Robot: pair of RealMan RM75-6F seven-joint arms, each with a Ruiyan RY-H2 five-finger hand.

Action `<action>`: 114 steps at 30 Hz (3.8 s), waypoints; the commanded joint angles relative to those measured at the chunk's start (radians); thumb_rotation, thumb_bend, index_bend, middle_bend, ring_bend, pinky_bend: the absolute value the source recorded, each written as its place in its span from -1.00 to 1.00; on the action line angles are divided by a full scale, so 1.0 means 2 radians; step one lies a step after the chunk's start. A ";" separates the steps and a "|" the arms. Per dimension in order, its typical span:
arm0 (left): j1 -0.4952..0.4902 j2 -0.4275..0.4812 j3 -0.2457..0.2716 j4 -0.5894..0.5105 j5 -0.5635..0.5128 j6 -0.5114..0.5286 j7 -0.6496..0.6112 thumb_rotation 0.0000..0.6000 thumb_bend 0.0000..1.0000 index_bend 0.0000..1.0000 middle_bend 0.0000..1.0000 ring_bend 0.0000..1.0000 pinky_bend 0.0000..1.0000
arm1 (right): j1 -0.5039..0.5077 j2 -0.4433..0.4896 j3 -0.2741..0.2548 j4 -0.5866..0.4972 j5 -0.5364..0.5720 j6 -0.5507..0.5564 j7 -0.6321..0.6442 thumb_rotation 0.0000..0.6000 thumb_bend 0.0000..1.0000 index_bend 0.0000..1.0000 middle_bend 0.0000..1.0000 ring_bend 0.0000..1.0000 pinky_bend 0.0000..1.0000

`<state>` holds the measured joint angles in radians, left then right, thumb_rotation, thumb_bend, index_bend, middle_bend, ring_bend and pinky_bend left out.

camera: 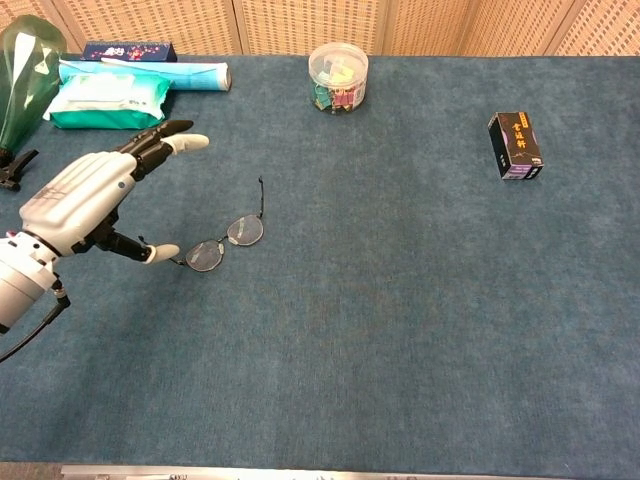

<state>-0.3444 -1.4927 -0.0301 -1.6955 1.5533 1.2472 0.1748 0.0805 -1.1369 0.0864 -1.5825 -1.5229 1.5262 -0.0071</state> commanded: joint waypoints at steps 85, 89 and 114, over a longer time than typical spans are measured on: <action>-0.018 -0.028 -0.043 0.072 -0.074 0.018 0.042 1.00 -0.73 -0.72 -1.00 -0.99 -0.73 | -0.004 0.007 0.004 -0.011 -0.006 0.016 0.009 1.00 -0.68 0.01 -0.06 -0.29 0.20; -0.021 -0.038 -0.042 0.082 -0.078 0.013 0.044 1.00 -0.73 -0.72 -1.00 -0.99 -0.73 | -0.006 0.010 0.006 -0.014 -0.007 0.021 0.012 1.00 -0.69 0.01 -0.06 -0.29 0.20; -0.024 -0.071 -0.030 0.135 -0.083 0.003 0.019 1.00 -0.73 -0.72 -1.00 -0.99 -0.73 | -0.010 0.020 0.014 -0.020 -0.003 0.032 0.017 1.00 -0.66 0.01 -0.06 -0.29 0.20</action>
<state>-0.3930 -1.6352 -0.0909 -1.4255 1.3880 1.2527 0.2131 0.0610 -1.0963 0.1139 -1.6235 -1.5288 1.5900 0.0264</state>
